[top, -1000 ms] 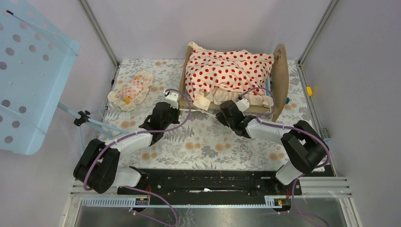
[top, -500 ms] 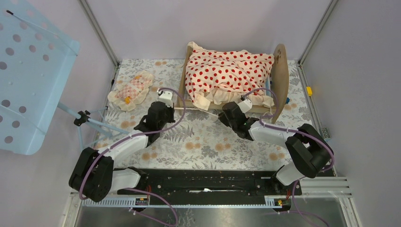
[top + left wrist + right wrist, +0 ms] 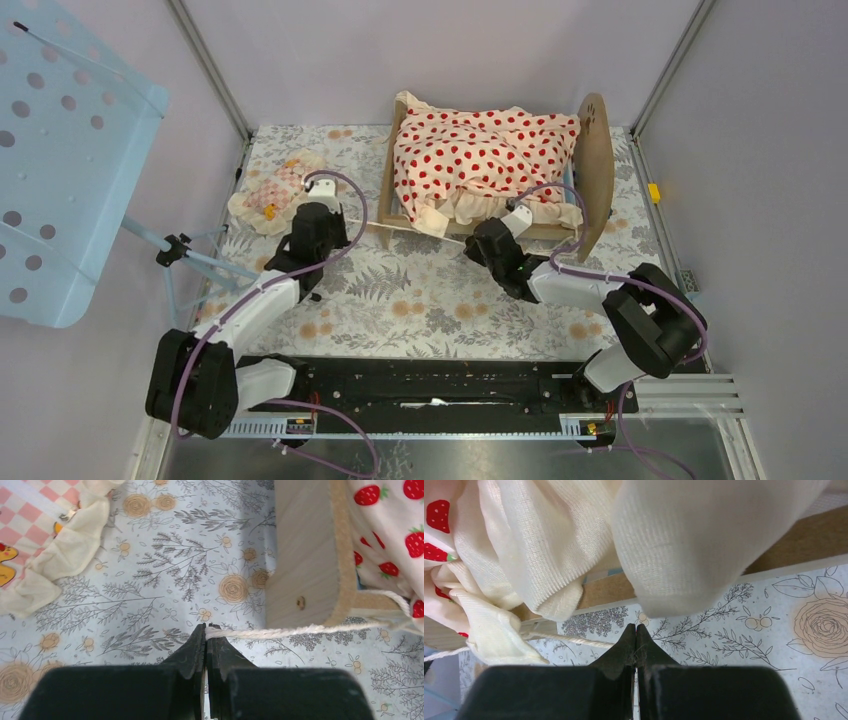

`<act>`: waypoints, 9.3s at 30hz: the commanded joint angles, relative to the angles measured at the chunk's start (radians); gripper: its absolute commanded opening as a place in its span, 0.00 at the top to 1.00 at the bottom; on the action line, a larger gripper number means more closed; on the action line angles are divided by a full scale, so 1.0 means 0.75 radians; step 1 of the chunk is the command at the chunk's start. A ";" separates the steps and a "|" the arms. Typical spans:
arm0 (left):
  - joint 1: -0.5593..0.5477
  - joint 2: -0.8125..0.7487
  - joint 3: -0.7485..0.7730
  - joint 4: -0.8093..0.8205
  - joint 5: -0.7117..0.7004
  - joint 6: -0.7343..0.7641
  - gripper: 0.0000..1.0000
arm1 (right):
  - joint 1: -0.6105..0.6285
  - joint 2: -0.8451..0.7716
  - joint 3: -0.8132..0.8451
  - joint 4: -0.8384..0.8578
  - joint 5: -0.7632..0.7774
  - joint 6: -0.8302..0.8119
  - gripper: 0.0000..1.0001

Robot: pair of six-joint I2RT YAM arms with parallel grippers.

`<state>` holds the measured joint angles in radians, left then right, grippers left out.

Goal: Set up the pet bed
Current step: Tie the ropes to the bed frame, then adjust the mattress on the bed frame.

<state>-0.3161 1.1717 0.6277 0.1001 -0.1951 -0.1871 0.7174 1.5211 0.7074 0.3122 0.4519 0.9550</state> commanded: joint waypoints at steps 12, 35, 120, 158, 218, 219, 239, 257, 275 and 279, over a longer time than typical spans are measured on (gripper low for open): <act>0.232 -0.138 -0.005 -0.127 -0.220 -0.194 1.00 | 0.045 -0.009 -0.065 0.027 0.000 -0.212 1.00; 0.409 -0.040 0.046 -0.087 -0.110 -0.213 1.00 | 0.134 0.137 0.045 -0.386 0.324 -0.061 1.00; -0.491 0.455 0.511 -0.239 0.030 0.036 0.52 | -0.645 -0.040 0.508 -0.873 -0.271 -1.130 0.46; -0.405 0.148 0.598 -0.459 -0.173 0.239 1.00 | -0.654 -0.357 0.552 -1.011 -0.123 -1.108 0.93; -0.697 0.052 0.525 -0.404 0.068 -0.100 0.21 | -0.570 -0.819 0.321 -1.012 -0.519 -0.809 0.27; -0.773 0.070 0.495 -0.359 0.019 -0.121 0.21 | -0.524 -0.844 0.292 -1.005 -0.511 -0.774 0.28; -0.922 0.354 0.313 0.188 -0.497 -0.080 0.05 | -0.183 -0.609 -0.109 -0.114 -0.283 -0.533 0.14; -0.827 0.515 0.333 0.281 -0.341 -0.073 0.25 | -0.182 -0.324 -0.032 0.063 -0.201 -0.464 0.24; -0.781 0.549 0.369 0.341 -0.328 -0.028 1.00 | -0.183 -0.369 -0.094 0.126 -0.142 -0.445 0.95; -0.781 0.522 0.364 0.326 -0.263 -0.016 1.00 | -0.182 -0.436 -0.099 0.066 -0.163 -0.455 1.00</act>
<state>-0.9054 1.5875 0.8623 0.2943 -0.4477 -0.2131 0.5800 1.2682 0.6312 0.3180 0.2882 0.6292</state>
